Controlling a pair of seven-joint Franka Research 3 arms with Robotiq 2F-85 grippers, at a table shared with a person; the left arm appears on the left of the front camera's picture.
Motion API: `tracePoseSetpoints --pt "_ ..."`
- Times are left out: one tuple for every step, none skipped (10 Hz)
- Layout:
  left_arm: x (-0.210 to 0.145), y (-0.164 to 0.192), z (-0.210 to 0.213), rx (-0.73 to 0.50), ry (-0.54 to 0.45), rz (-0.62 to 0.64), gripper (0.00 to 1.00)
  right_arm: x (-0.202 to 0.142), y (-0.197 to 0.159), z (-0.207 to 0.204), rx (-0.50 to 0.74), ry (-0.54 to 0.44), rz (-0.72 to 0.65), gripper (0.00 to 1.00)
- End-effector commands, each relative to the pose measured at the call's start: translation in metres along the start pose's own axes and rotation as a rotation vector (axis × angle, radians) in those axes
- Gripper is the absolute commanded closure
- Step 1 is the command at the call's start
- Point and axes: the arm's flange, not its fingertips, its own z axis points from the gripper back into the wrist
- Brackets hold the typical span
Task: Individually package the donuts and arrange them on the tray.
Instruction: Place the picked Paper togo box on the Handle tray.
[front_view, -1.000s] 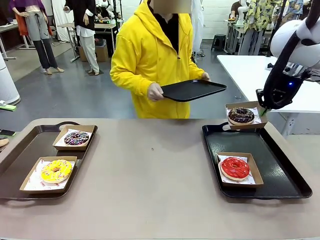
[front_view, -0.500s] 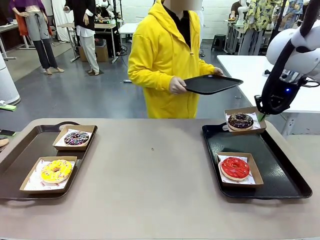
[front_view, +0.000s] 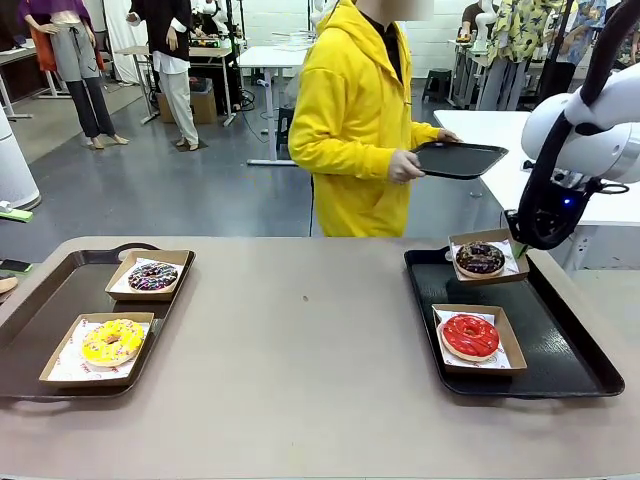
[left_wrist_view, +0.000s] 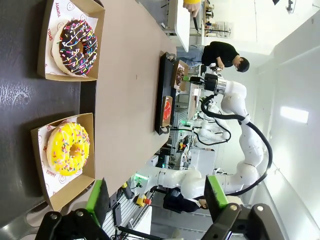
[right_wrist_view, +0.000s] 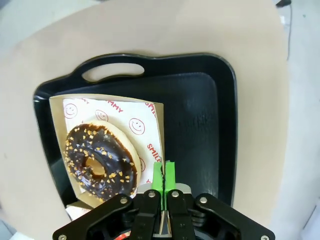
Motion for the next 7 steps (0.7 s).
tracePoseSetpoints --pt "-0.002 -0.001 0.0 -0.008 0.003 -0.012 0.0 0.001 -0.006 -0.016 0.014 0.009 0.018 0.99" --pt "-0.002 -0.001 0.0 -0.008 0.003 -0.012 0.0 0.002 -0.005 -0.024 0.017 0.036 0.021 0.99" --pt "-0.002 -0.001 0.0 -0.008 0.003 -0.012 0.0 0.003 -0.006 -0.029 0.018 0.046 0.014 0.99" --pt "-0.002 -0.001 0.0 -0.008 0.003 -0.012 0.0 0.003 -0.006 -0.033 0.011 0.055 0.012 0.99" --pt "-0.002 -0.001 0.0 -0.008 0.003 -0.012 0.0 0.005 -0.006 -0.035 0.015 0.063 0.006 0.99" --pt "-0.002 -0.001 0.0 -0.008 0.003 -0.012 0.0 0.005 -0.006 -0.035 0.026 0.062 0.013 0.99" --pt "-0.002 -0.001 0.0 -0.008 0.003 -0.012 0.0 0.004 -0.005 -0.033 0.03 0.057 0.014 0.67"
